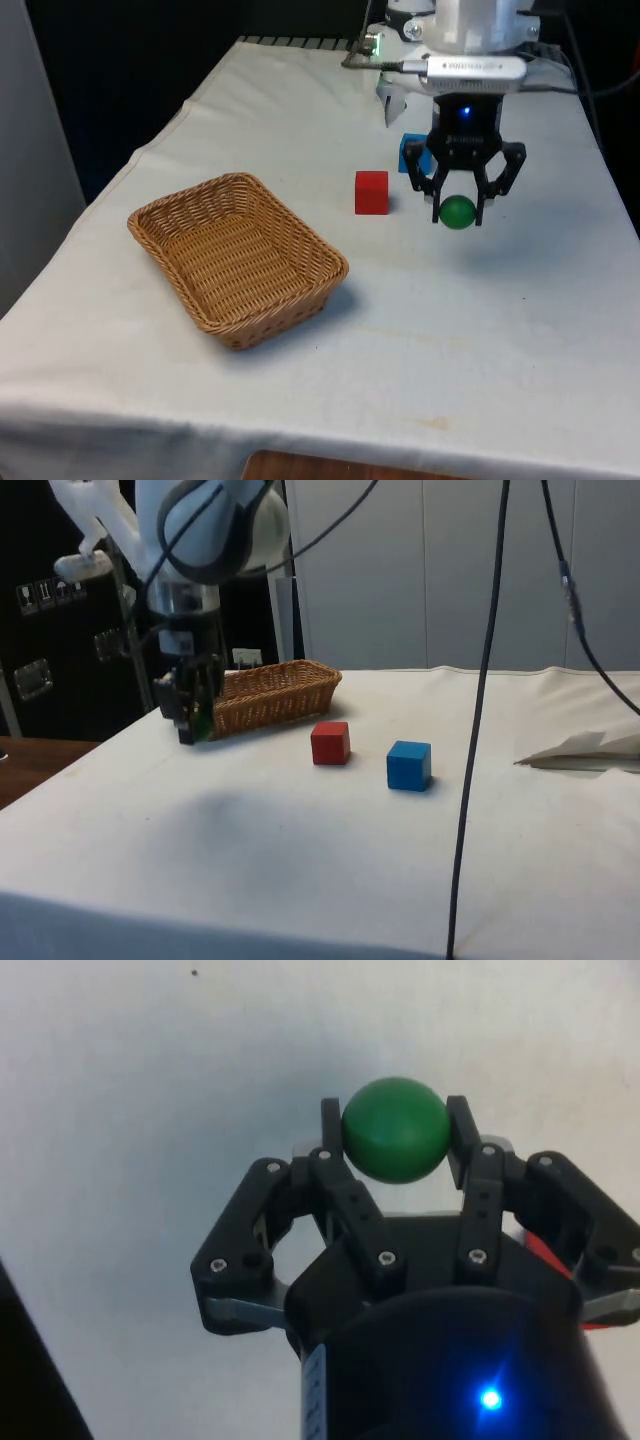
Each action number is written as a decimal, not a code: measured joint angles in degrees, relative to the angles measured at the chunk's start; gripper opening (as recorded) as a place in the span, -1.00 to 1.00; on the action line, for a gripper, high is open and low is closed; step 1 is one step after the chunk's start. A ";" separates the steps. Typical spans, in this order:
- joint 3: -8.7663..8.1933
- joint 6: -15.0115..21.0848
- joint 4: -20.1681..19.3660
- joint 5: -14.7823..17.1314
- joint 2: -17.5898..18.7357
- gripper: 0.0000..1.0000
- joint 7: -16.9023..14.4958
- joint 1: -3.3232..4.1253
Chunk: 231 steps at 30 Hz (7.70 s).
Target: Place all non-red objects into the basket.
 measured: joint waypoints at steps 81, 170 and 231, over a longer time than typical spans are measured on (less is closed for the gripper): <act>-16.33 -7.33 23.32 14.15 18.45 -1.00 -19.65 -5.44; -20.40 -9.74 -1.20 9.05 -9.97 1.00 -17.02 -0.29; -15.30 -2.75 -33.75 -12.72 -37.82 1.00 -2.18 1.95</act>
